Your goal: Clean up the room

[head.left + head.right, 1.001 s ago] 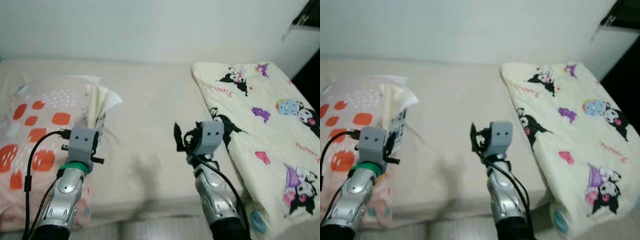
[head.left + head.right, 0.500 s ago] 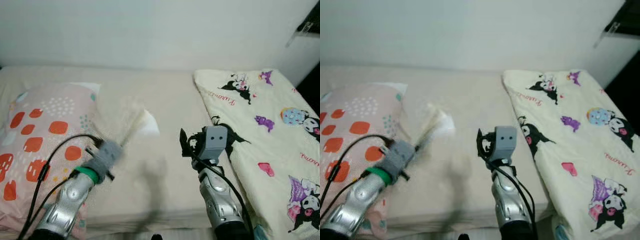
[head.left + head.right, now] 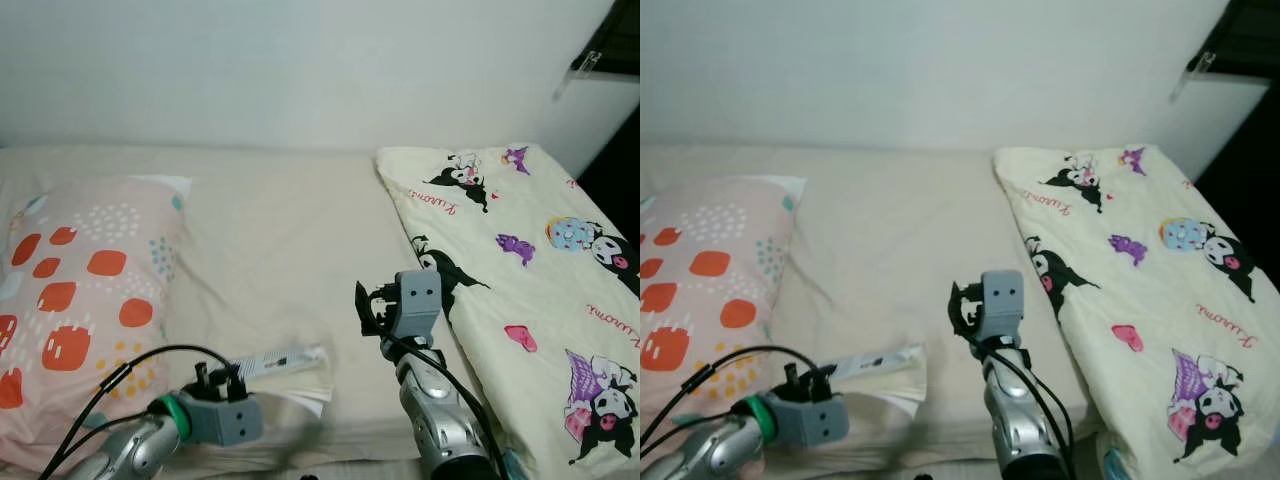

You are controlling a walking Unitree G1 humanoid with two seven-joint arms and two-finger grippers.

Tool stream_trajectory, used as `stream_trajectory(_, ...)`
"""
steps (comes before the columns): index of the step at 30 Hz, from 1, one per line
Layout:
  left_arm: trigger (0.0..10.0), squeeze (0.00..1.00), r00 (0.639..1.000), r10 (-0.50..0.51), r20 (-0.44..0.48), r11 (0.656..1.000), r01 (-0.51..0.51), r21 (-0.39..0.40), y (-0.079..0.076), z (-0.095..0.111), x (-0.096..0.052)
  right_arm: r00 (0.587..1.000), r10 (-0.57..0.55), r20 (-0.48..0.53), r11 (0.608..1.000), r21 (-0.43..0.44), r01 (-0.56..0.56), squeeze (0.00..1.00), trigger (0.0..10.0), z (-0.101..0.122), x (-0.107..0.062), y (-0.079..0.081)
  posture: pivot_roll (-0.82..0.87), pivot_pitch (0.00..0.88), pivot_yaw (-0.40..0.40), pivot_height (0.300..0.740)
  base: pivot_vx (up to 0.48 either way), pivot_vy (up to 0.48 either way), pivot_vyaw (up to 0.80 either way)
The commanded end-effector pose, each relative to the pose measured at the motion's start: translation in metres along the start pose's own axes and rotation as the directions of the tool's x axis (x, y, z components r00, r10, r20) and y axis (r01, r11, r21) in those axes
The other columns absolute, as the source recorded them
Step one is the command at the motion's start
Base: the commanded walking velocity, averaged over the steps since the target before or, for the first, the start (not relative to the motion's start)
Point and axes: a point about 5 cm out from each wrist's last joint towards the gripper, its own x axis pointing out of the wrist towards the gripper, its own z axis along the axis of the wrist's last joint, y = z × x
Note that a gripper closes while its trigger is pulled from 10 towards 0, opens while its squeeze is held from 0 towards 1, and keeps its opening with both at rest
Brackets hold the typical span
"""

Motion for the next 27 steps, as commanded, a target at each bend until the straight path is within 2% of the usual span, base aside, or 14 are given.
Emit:
stream_trajectory(1, 10.0, 0.11, 0.999, 0.024, 0.025, 1.0, -0.024, 0.009, 0.0006, 0.0014, -0.0012, 0.999, -0.003, -0.037, 1.0, -0.01, 0.003, 0.0, 10.0, -0.0079, -0.0046, -0.0032, 0.04, 0.108, -0.053, 0.706, 0.0, 0.0, 0.0)
stream_trajectory(19, 10.0, 0.12, 0.996, 0.066, 0.064, 0.995, -0.07, 0.067, 0.0034, -0.0014, 0.003, 0.998, -0.006, -0.06, 1.0, -0.017, 0.005, 0.0, 10.0, -0.012, -0.0085, -0.0057, 0.03, 0.13, -0.056, 0.651, 0.0, 0.0, 0.0)
stream_trajectory(27, 10.0, 0.12, 0.996, 0.065, 0.064, 0.995, -0.069, 0.066, 0.0023, -0.0028, 0.0034, 0.998, -0.011, -0.07, 1.0, -0.018, 0.01, 0.0, 10.0, -0.0138, -0.0103, -0.0066, 0.03, 0.138, -0.055, 0.621, 0.0, 0.0, 0.0)
